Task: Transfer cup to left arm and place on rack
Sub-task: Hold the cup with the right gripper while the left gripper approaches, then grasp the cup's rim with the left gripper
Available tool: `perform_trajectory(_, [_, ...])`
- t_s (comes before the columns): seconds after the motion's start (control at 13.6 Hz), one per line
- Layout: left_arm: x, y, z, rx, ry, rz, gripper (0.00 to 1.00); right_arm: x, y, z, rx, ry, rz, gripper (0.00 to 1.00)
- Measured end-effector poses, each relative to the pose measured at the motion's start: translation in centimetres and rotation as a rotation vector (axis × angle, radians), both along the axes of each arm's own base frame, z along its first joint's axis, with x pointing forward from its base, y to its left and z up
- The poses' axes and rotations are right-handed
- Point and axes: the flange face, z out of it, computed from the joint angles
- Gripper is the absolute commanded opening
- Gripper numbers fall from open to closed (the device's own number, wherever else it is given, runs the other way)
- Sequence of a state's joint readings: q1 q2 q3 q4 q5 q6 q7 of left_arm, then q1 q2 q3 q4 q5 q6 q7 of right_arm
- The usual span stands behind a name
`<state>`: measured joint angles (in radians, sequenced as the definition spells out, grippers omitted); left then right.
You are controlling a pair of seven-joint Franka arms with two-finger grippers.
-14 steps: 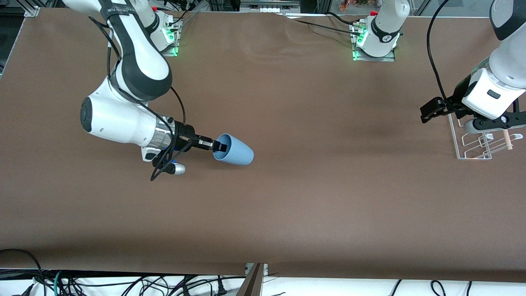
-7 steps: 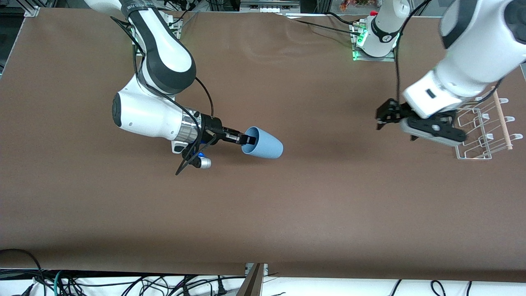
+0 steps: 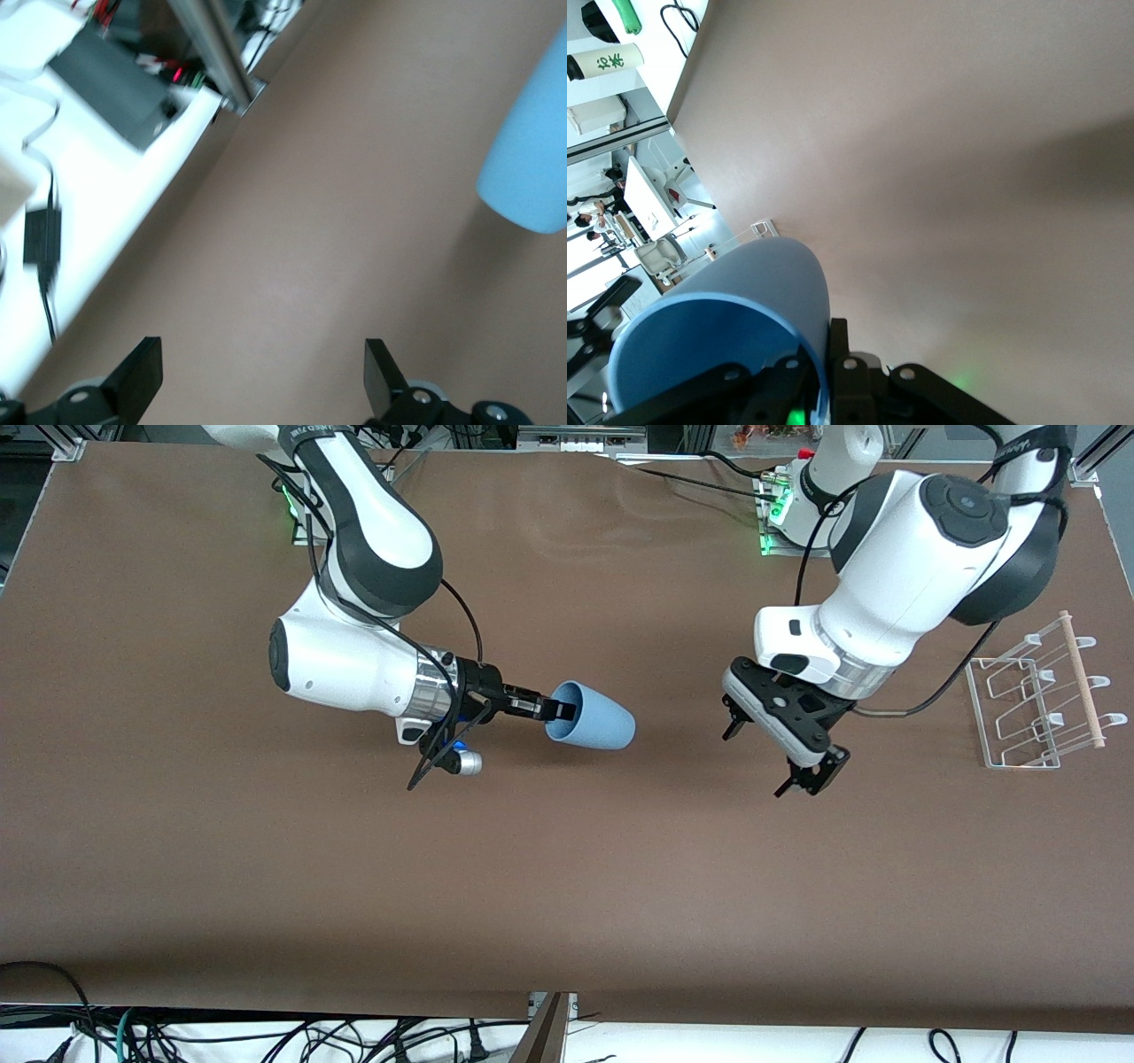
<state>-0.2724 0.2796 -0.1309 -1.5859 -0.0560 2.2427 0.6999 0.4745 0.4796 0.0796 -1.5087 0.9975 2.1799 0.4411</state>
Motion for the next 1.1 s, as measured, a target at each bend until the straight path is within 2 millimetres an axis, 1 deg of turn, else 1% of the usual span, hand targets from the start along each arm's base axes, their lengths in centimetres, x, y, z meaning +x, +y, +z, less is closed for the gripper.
perform_trajectory(0.15, [-0.8,-2.5,-0.7,0.020,-0.016,-0.106,1.00,0.1,0.0,0.1,0.002,-0.001,-0.001,0.00])
perform_trajectory(0.29, [-2.7,-5.9,-1.7,0.031,-0.002,-0.186,1.00,0.1,0.0,0.1,0.003,-0.001,-0.002,0.00])
perform_trajectory(0.44, [-4.5,-8.4,-2.9,0.035,0.021,-0.243,1.00,0.1,0.0,0.2,0.003,-0.002,-0.002,0.00])
perform_trajectory(0.51, [-5.2,-9.2,-3.2,0.036,0.027,-0.264,1.00,0.1,0.0,0.4,0.005,-0.004,-0.002,0.00])
perform_trajectory(0.66, [-6.1,-10.1,-3.2,0.038,0.028,-0.295,1.00,0.2,0.1,0.7,0.009,-0.010,-0.003,0.00])
perform_trajectory(0.88, [-7.0,-11.2,-2.8,0.038,0.020,-0.334,1.00,0.2,0.1,0.8,0.011,-0.012,-0.003,0.00])
perform_trajectory(1.1, [-7.7,-12.1,-2.9,0.033,0.014,-0.354,1.00,0.2,0.2,0.8,0.011,-0.011,-0.002,0.00])
